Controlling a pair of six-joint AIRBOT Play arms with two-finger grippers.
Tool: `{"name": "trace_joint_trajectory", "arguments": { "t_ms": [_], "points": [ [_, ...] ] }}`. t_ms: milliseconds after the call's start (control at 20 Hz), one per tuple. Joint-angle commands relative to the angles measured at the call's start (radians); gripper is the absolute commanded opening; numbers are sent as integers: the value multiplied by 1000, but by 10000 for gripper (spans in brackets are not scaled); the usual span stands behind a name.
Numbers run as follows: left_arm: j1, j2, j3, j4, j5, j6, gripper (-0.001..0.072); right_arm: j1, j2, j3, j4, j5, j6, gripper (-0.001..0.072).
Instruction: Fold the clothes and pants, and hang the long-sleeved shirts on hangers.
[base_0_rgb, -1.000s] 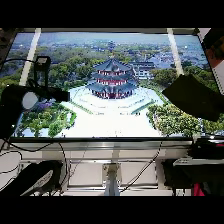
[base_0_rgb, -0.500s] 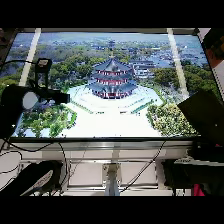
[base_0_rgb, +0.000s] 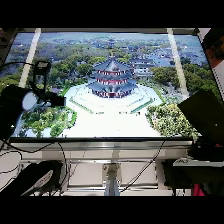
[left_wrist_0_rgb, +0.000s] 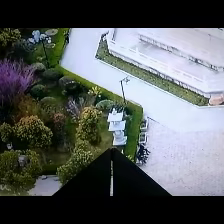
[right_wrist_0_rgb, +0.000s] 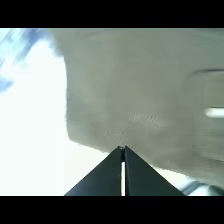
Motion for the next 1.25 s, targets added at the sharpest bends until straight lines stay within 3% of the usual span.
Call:
{"name": "trace_joint_trajectory", "arguments": {
  "t_ms": [0,300,500,1200],
  "points": [
    [1,45,0,36,-87,34,25,240,1,-78,-22,14,-53,16],
    [1,104,-2,32,-276,34,27,559,0,-286,-73,-11,-74,18],
    [0,103,-2,32,-295,34,27,680,0,-295,-48,-91,-74,19],
    [0,103,-2,32,-295,34,27,764,0,-295,-39,-99,-74,19]
  ]
}}
